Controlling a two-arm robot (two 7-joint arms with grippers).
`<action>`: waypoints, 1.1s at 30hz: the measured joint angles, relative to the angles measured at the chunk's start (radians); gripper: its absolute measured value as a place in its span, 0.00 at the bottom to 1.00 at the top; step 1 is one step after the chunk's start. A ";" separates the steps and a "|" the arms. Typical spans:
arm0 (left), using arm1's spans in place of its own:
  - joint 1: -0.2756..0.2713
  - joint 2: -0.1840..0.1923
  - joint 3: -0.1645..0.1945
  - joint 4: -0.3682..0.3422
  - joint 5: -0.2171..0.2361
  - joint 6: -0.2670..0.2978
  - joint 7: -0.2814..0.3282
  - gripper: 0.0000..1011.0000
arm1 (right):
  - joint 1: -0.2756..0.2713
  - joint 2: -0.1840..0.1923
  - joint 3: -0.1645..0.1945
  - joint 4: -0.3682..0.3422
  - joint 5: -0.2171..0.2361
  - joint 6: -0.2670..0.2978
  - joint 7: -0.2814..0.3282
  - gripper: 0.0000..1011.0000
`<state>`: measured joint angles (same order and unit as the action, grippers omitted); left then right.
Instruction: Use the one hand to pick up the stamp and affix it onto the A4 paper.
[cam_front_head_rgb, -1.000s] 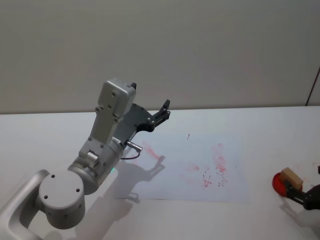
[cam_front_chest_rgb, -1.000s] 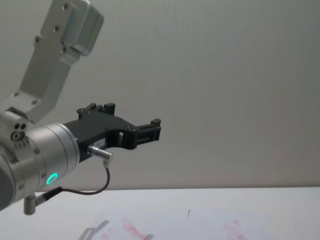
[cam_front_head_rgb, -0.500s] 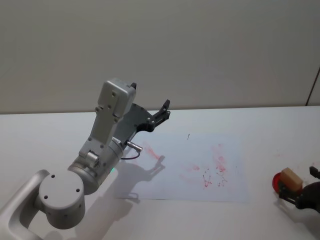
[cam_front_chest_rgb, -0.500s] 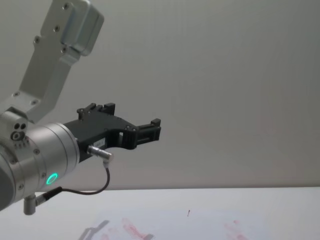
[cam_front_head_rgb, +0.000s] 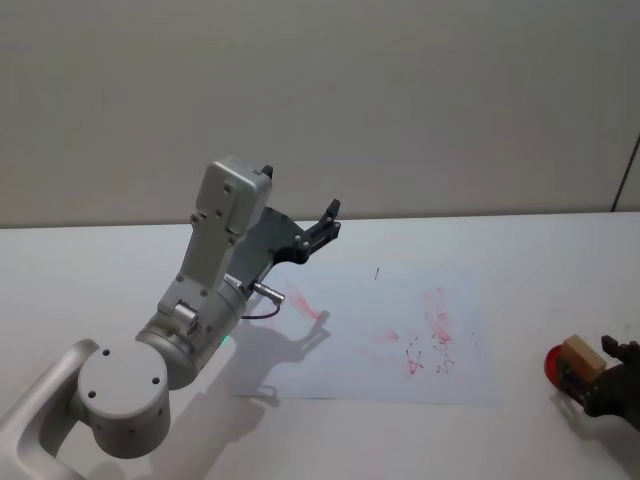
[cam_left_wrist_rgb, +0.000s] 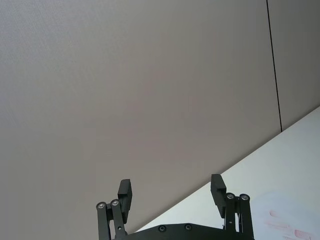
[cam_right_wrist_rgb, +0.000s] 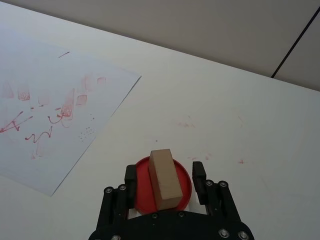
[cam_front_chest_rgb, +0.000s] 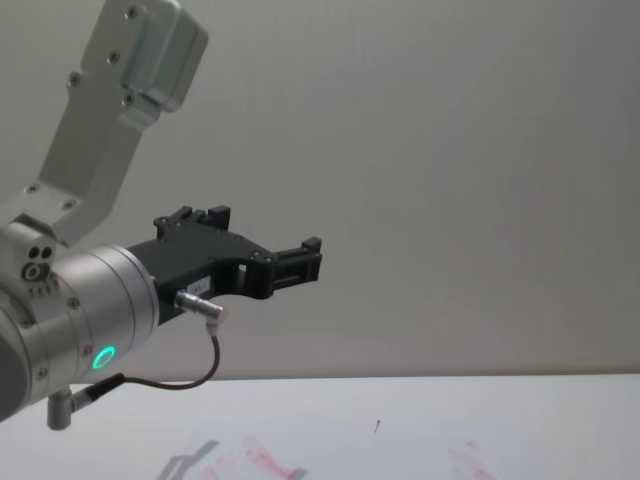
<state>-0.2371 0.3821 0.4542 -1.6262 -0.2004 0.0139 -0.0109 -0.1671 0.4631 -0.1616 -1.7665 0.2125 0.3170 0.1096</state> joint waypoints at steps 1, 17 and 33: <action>0.000 0.000 0.000 0.000 0.000 0.000 0.000 0.99 | 0.000 0.000 0.000 0.000 0.000 0.000 0.000 0.70; 0.000 0.000 0.000 0.000 0.000 0.000 0.000 0.99 | 0.008 -0.006 -0.003 0.007 -0.006 0.006 0.005 0.21; 0.000 0.000 0.000 0.000 0.000 0.000 0.000 0.99 | 0.011 -0.005 0.000 0.000 -0.009 -0.007 0.010 0.21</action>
<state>-0.2372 0.3821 0.4542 -1.6262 -0.2004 0.0139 -0.0109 -0.1560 0.4585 -0.1620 -1.7660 0.2037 0.3097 0.1198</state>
